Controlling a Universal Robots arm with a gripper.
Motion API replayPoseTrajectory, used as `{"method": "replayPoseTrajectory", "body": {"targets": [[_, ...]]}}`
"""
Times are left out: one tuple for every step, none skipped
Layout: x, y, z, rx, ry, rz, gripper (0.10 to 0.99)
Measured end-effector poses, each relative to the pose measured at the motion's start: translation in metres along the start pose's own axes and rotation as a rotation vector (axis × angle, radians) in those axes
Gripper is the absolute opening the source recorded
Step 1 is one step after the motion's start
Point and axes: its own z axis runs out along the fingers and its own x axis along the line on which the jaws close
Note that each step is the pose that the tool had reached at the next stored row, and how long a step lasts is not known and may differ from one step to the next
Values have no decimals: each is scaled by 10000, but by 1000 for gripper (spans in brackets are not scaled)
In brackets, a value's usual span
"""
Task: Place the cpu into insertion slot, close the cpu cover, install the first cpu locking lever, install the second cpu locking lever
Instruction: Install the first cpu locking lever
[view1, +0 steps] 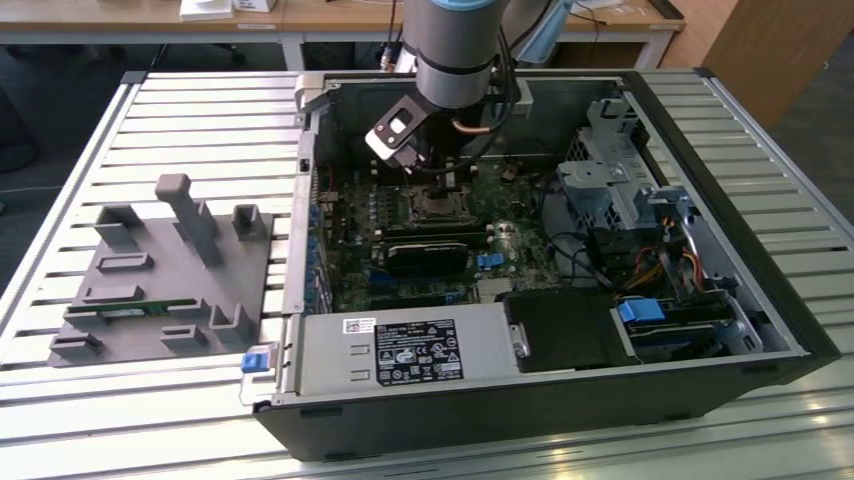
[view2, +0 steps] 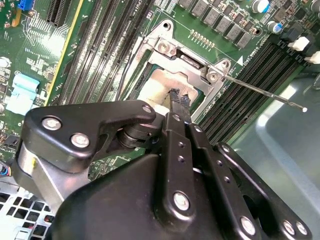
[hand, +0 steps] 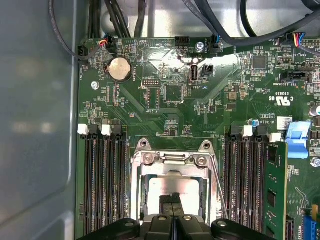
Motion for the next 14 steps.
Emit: {"method": "replayPoseTrajectory", "body": {"targets": [[0,0,0,0,0,0,106],[0,0,-1,-1,1,0,106],[1,0,-4,1,-2,0,106],[1,0,-9,1,-3,0,106],[1,0,-12,0,-1,0,106],[1,0,-17,0,-1,0,106],[2,0,-24,0,-1,0,106],[3,0,-32,0,-1,0,106],[3,0,-41,0,0,0,106],[4,0,-48,0,0,0,106],[4,0,-53,0,0,0,106],[5,0,-60,0,-1,0,106],[6,0,-66,0,0,0,106],[6,0,-70,0,0,0,106]]}}
